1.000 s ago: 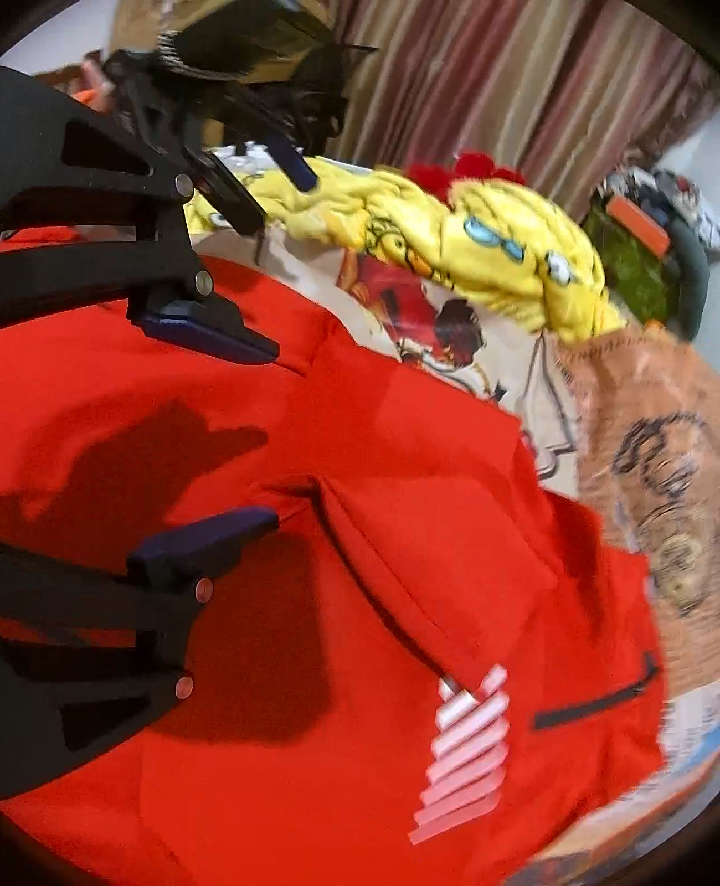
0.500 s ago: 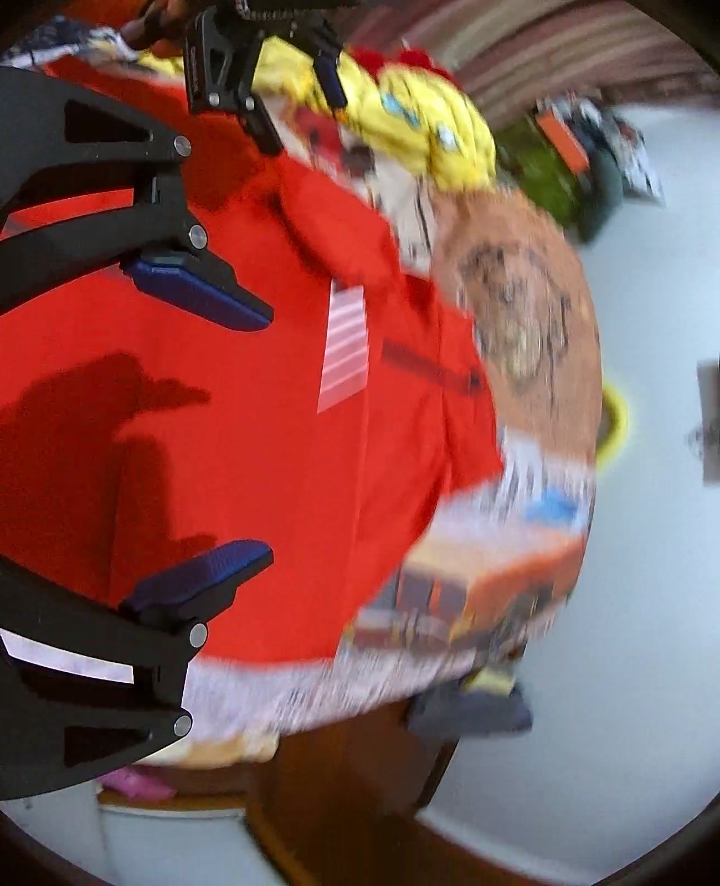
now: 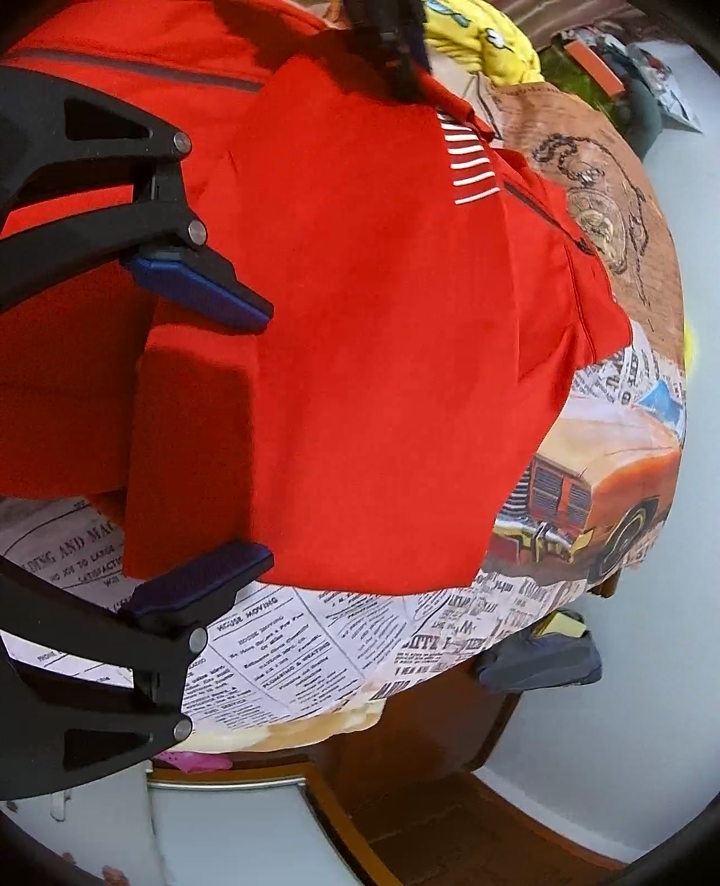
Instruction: Fold large clothes
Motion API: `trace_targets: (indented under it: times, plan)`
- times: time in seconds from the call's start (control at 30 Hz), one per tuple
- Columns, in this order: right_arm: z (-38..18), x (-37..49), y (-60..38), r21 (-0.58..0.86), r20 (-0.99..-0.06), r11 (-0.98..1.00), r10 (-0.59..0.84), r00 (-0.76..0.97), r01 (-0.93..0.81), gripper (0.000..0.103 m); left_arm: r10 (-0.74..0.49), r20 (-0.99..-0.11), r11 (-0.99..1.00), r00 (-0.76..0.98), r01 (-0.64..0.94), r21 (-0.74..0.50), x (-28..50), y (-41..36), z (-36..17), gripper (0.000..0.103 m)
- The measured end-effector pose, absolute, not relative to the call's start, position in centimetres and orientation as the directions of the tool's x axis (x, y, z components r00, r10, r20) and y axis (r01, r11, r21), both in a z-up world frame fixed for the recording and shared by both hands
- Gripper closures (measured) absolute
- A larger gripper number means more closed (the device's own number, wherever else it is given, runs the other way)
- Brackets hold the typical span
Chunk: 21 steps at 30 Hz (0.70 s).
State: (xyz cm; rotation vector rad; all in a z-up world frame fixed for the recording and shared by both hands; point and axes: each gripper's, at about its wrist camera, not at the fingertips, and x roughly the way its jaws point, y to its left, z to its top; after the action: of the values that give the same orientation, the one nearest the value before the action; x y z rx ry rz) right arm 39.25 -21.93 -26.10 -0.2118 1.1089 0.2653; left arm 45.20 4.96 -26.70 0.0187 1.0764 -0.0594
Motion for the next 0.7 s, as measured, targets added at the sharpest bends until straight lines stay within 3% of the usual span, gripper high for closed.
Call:
trace_targets:
  times: [0.03, 0.13, 0.4, 0.7]
  plan:
    - [-26.1, 39.1, -21.9, -0.042, -0.9, 0.946, 0.104, 0.423, -0.32, 0.021, -0.029, -0.878, 0.999, 0.478, 0.048, -0.007, 45.2, 5.5, -26.3, 0.093]
    - [-25.9, 38.8, -21.6, -0.053, -0.898, 0.942, 0.099, 0.428, -0.331, 0.021, -0.013, -0.859, 1.0, 0.511, 0.014, -0.006, 44.9, 7.1, -25.1, 0.098]
    - [-25.5, 38.6, -21.9, -0.011, -0.896, 0.949, 0.131, 0.424, -0.316, 0.021, -0.009, -0.813, 0.995, 0.582, -0.073, -0.063, 42.1, 13.8, -21.8, 0.099]
    - [-25.6, 38.1, -20.8, -0.011, -0.9, 0.946, 0.131, 0.415, -0.323, 0.021, 0.007, -0.872, 0.991, 0.49, -0.118, -0.058, 40.0, 15.7, -26.8, 0.098]
